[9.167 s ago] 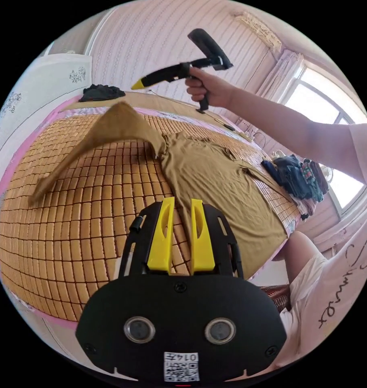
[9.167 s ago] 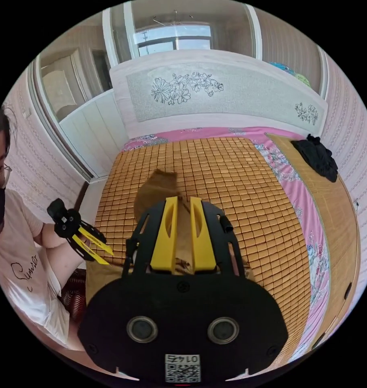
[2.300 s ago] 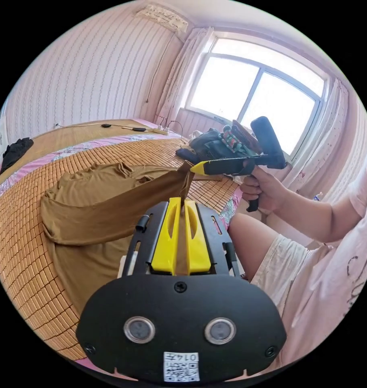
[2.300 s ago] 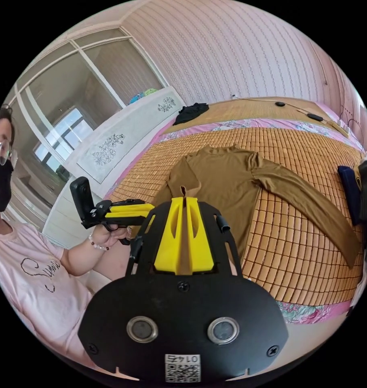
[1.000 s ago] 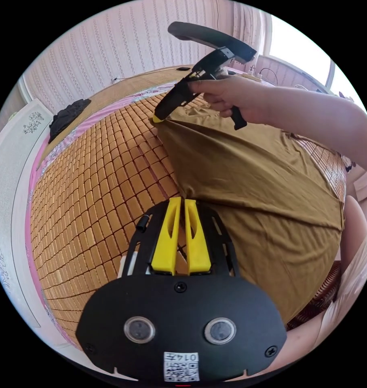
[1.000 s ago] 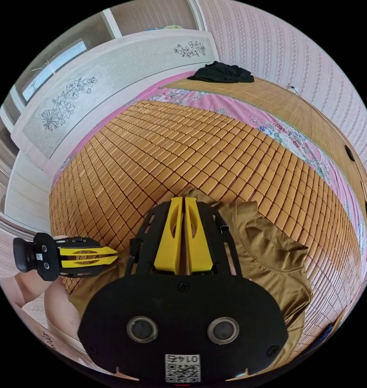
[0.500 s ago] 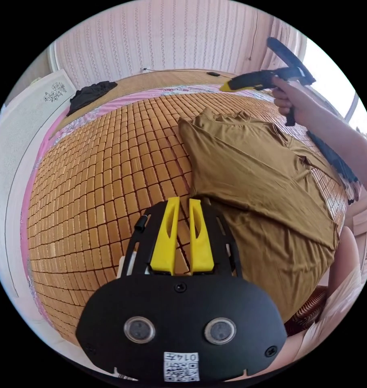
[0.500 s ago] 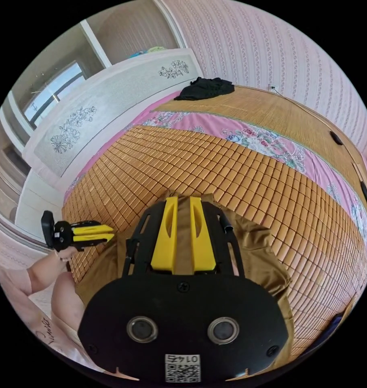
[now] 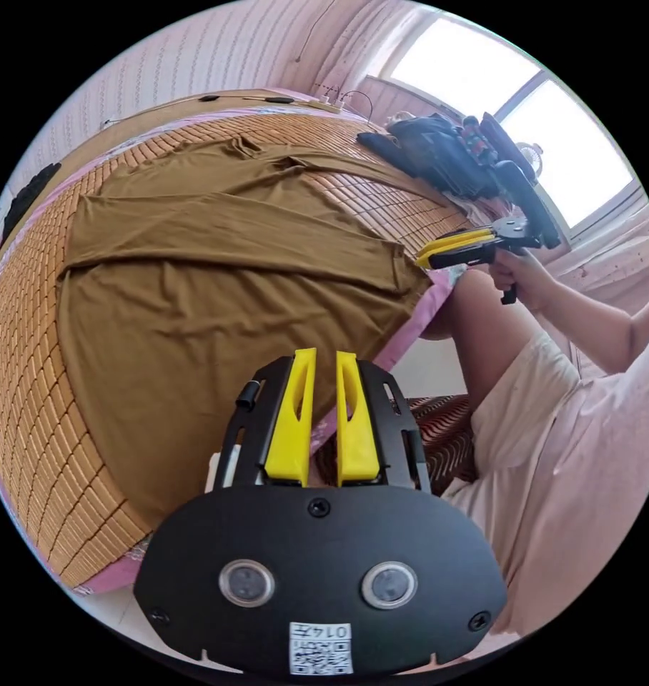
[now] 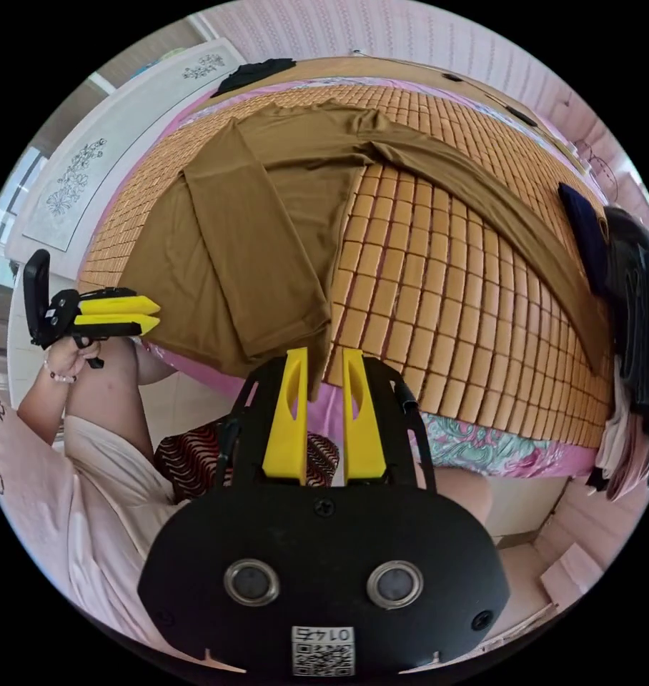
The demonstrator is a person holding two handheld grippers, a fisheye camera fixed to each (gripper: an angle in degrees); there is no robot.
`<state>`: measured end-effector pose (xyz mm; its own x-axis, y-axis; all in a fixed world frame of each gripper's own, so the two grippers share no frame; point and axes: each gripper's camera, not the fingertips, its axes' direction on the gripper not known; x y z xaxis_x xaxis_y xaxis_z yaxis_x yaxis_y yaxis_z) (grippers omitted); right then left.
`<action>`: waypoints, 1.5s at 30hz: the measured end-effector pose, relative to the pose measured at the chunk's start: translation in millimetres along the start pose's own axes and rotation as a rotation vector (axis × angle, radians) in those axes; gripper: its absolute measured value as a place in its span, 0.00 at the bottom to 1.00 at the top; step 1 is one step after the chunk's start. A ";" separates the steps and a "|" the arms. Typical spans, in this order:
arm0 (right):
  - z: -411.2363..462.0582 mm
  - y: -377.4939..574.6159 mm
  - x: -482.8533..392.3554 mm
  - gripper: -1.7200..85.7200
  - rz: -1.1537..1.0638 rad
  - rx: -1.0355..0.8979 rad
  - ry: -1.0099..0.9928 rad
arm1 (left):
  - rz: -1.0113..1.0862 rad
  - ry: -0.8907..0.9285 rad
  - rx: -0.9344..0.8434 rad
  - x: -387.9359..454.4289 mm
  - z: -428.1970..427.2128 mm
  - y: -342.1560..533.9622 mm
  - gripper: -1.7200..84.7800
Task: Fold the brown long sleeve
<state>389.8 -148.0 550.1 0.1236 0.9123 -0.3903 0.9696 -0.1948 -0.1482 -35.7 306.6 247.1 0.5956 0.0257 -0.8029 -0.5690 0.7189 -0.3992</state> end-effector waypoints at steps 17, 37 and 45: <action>10.6 82.9 29.9 0.02 0.028 -0.040 -0.160 | 0.043 -0.150 -0.167 52.6 40.8 -31.4 0.10; -42.4 192.8 255.6 0.12 0.810 0.615 0.205 | 0.422 -0.322 -0.062 144.4 65.1 -223.1 0.09; -21.2 217.8 301.9 0.12 0.836 0.594 0.197 | 0.539 -0.234 -0.041 194.6 137.9 -362.8 0.14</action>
<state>642.8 92.7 419.3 0.7918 0.4370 -0.4267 0.3055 -0.8883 -0.3428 364.7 146.6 296.7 0.3228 0.5358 -0.7802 -0.8447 0.5350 0.0179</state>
